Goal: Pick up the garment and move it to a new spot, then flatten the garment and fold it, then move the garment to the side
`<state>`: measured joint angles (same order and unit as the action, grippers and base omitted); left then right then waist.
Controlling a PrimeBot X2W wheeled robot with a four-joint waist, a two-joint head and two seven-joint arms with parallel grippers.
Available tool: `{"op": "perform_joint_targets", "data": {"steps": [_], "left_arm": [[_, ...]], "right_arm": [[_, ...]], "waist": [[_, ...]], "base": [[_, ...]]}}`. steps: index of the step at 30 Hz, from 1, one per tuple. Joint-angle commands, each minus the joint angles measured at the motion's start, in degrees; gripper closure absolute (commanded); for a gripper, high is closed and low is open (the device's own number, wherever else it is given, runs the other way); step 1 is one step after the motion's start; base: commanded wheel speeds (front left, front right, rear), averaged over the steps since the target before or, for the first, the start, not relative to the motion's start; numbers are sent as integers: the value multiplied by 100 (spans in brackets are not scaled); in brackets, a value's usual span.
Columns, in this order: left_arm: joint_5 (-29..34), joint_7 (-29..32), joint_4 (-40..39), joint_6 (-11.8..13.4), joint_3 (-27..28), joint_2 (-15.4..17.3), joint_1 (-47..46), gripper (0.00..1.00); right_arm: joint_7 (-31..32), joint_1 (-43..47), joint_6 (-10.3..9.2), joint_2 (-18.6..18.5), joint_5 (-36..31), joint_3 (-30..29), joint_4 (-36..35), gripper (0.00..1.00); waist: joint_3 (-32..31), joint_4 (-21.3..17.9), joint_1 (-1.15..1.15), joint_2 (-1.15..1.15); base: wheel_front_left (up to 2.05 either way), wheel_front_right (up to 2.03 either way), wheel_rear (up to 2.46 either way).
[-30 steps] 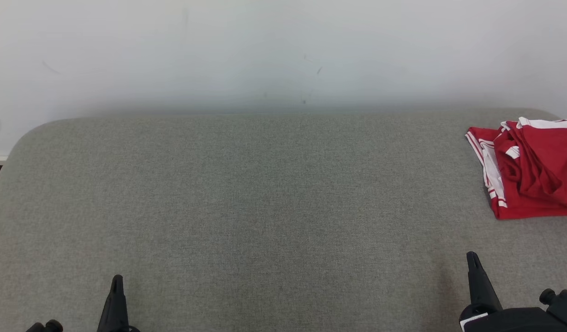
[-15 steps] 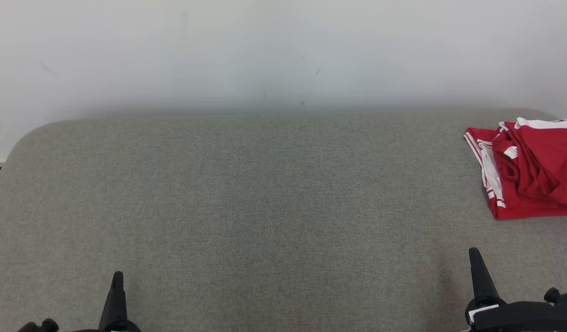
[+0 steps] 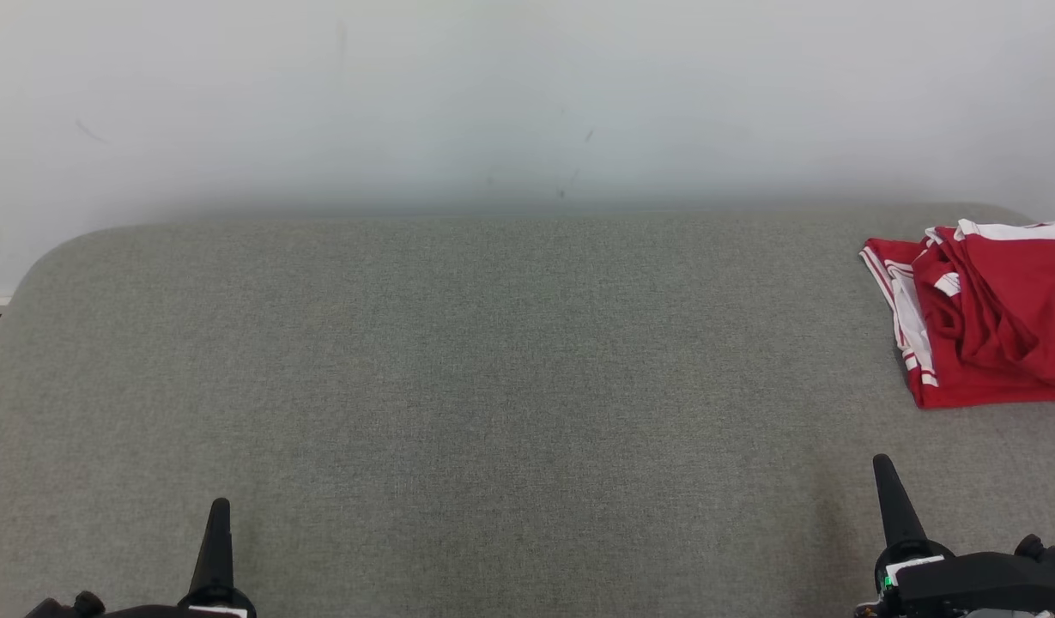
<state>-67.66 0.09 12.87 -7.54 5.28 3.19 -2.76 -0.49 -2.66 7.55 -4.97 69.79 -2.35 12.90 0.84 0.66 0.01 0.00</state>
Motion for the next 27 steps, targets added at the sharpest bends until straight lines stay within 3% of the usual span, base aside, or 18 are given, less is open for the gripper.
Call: {"op": "perform_joint_targets", "data": {"steps": [1, 27], "left_arm": [[-108, 33, -25, 5, 17, 4, -131, 100], [-1394, 374, 54, 8, 86, -18, -254, 100]], "right_arm": [[22, -115, -7, 4, 126, -30, -32, 100], [359, -243, -9, 82, 1334, -195, 42, 100]], "waist": [[-1, -1, 0, 0], [-33, -33, -1, 0]], "base": [[0, 0, 0], [0, 0, 0]]}}
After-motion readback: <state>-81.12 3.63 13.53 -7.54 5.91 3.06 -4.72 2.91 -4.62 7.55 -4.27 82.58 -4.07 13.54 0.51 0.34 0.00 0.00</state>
